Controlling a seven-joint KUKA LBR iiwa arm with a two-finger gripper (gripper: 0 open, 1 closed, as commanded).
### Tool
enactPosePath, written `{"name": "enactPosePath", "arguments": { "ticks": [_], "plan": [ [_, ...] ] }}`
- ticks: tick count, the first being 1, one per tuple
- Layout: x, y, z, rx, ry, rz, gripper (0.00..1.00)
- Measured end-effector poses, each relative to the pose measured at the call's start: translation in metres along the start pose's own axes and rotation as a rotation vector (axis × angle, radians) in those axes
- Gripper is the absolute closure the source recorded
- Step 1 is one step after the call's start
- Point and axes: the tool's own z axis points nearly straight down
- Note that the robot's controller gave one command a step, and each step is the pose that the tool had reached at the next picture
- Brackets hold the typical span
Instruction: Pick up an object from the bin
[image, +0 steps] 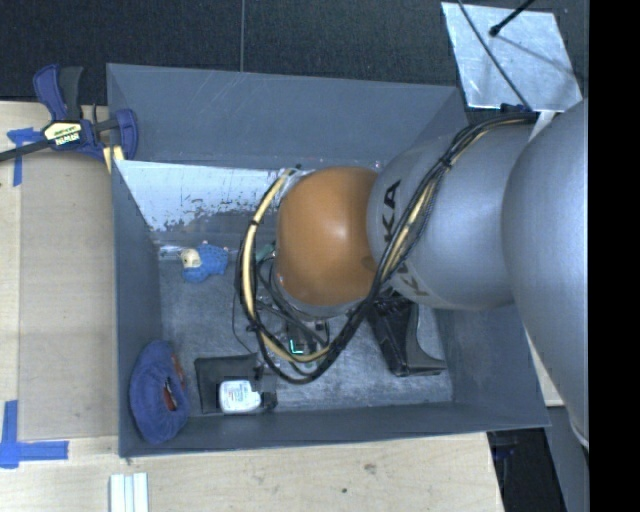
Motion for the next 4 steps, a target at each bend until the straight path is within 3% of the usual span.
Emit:
{"name": "enactPosePath", "arguments": {
  "ticks": [1, 2, 3, 4],
  "plan": [
    [0.012, 0.022, 0.069, 0.0, -0.005, -0.421, 0.0],
    [0.011, 0.022, 0.067, 0.001, -0.003, -0.419, 1.0],
    [0.016, 0.028, -0.137, -0.001, -0.017, -0.415, 1.0],
    [-0.042, 0.025, -0.063, 0.001, -0.006, -0.818, 1.0]
  ]
}}
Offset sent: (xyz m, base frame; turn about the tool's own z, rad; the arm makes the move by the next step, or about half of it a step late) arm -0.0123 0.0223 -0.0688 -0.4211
